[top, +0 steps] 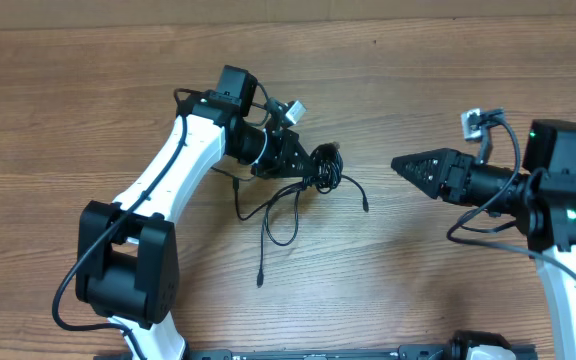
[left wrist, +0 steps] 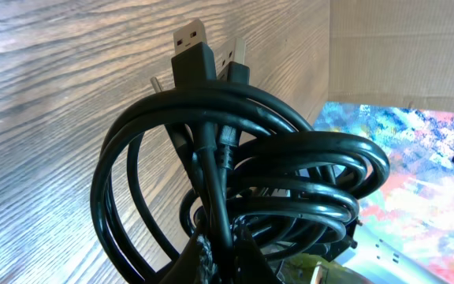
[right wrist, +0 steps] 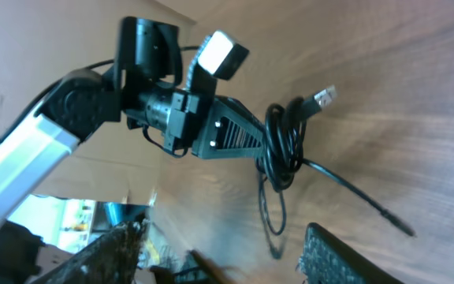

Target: Untangle cables

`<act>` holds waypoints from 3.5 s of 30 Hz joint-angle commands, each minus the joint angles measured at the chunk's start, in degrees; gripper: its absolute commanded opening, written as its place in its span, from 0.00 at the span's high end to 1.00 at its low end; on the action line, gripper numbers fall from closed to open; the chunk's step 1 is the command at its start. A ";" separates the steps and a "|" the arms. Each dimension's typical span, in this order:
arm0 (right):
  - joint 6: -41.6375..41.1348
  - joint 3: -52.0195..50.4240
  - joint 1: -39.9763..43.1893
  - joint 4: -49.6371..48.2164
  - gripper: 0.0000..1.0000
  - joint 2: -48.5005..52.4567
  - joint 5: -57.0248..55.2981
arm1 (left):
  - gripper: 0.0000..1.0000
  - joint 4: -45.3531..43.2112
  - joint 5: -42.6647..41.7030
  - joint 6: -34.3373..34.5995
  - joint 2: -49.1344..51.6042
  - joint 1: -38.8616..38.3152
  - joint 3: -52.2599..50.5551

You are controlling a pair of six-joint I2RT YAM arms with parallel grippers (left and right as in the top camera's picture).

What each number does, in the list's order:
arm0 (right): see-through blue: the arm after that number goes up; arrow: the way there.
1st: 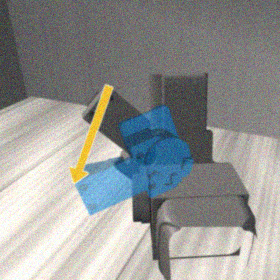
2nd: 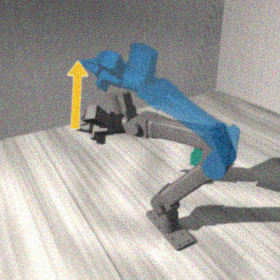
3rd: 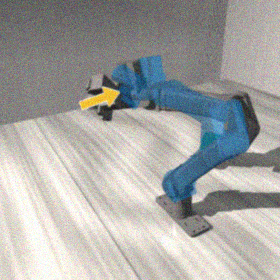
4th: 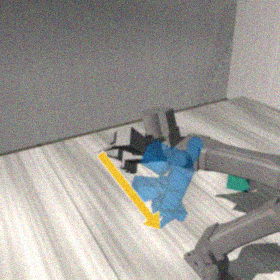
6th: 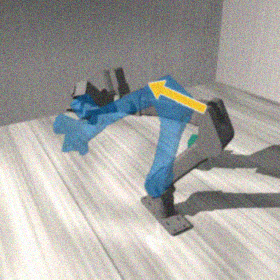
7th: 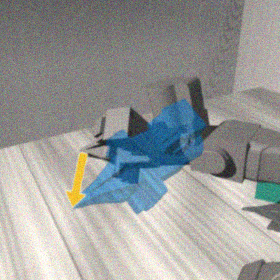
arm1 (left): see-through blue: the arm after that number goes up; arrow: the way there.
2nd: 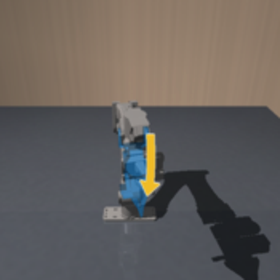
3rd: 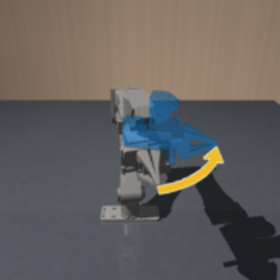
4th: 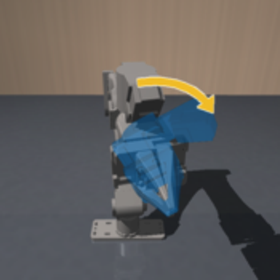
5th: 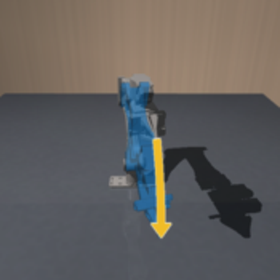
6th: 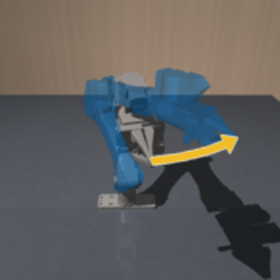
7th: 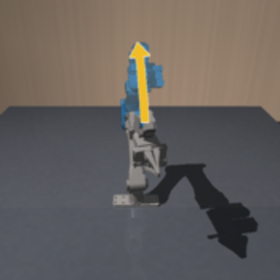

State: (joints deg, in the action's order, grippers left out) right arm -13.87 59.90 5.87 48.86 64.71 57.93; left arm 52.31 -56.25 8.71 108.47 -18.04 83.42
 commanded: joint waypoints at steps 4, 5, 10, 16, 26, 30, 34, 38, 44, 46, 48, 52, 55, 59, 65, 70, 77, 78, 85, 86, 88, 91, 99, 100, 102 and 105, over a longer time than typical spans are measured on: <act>0.17 0.83 -2.49 1.01 0.37 2.03 -3.98 | 0.96 -0.09 -2.29 0.04 0.17 -1.07 1.84; 0.17 0.83 -3.37 0.96 0.37 2.16 -5.09 | 0.96 -0.11 -2.27 0.04 0.17 -1.18 1.84; 0.17 0.81 -8.59 0.98 0.36 2.29 -13.68 | 0.96 -0.70 -2.32 0.13 0.17 -1.88 1.84; -2.21 0.81 -14.88 -0.48 0.27 3.39 -21.94 | 0.96 -0.52 -6.80 0.11 0.17 -2.69 1.84; -5.88 0.81 -17.18 -2.25 0.25 8.00 -23.17 | 0.96 -0.46 -8.33 0.13 0.17 -2.78 1.84; -5.88 0.81 -17.18 -2.27 0.24 8.52 -23.17 | 0.96 -0.52 -7.67 0.09 0.17 -2.78 1.84; -5.88 0.81 -17.18 -2.27 0.24 8.61 -23.19 | 0.96 -0.55 -7.21 0.09 0.17 -2.84 1.84; -5.95 0.81 -17.18 -3.41 0.24 8.61 -23.17 | 0.96 -0.98 -7.21 0.00 0.17 -3.21 1.84; -6.34 0.81 -17.18 -4.42 0.24 8.61 -23.19 | 0.96 -1.55 -8.00 -1.49 0.17 -3.91 1.84; -6.34 0.68 -17.18 -4.57 0.24 8.61 -23.19 | 0.96 -1.84 -7.98 -1.97 0.17 -4.02 1.84; -6.34 0.31 -17.18 -5.09 0.25 8.63 -23.19 | 0.96 -2.01 -8.37 -3.45 0.17 -4.13 1.84; -6.34 0.17 -17.18 -5.05 0.29 9.07 -23.19 | 0.96 -2.01 -8.74 -4.76 0.17 -4.15 1.84; -6.36 0.17 -17.18 -5.05 0.34 9.51 -23.17 | 0.96 -2.03 -12.48 -7.48 0.17 -4.15 1.84; -7.61 0.17 -17.18 -5.07 0.38 10.29 -23.17 | 0.96 -2.01 -13.88 -8.37 0.17 -4.15 1.84; -7.58 0.17 -17.18 -5.27 0.60 11.61 -23.47 | 0.96 -2.01 -13.92 -8.35 0.17 -4.15 1.84; -7.58 0.17 -17.16 -6.21 0.88 12.59 -28.37 | 0.96 -1.90 -14.34 -8.35 0.17 -4.15 1.84; -13.94 0.17 -17.05 -7.04 0.96 12.72 -44.87 | 0.96 -0.72 -14.32 -9.05 0.17 -4.15 1.84; -14.69 0.17 -17.05 -7.02 0.96 12.72 -46.75 | 0.96 -0.15 -14.34 -9.97 0.17 -4.15 1.84; -14.69 0.17 -17.05 -6.29 0.96 12.74 -52.83 | 0.96 3.28 -14.38 -14.14 0.17 -2.80 1.84; -14.69 0.17 -17.05 -6.08 0.96 12.74 -53.88 | 0.96 3.50 -14.56 -14.14 0.17 -2.43 1.84; -14.69 0.17 -17.05 -5.68 0.96 12.74 -55.89 | 0.96 4.22 -16.61 -16.11 0.17 -1.68 1.84; -14.78 0.17 -17.05 -5.49 0.96 12.81 -57.81 | 0.96 5.73 -21.18 -20.41 0.17 -0.44 1.84; -20.22 0.17 -17.05 -6.62 0.96 13.46 -59.54 | 0.96 10.34 -16.35 -22.43 0.17 2.05 1.84; -21.27 0.17 -17.05 -7.13 0.96 13.57 -58.97 | 0.96 11.23 -13.55 -22.40 0.17 2.05 1.84; -22.67 0.17 -17.05 -8.52 0.96 13.86 -56.94 | 0.96 13.29 -7.72 -22.40 0.17 2.03 1.84; -25.27 0.17 -17.05 -10.93 0.96 14.21 -54.10 | 0.96 16.70 -0.94 -22.47 0.17 1.68 1.84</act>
State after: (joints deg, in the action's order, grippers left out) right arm -34.87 59.88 -11.62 39.77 78.35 3.60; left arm 66.74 -66.26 -12.43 109.01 -16.40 83.94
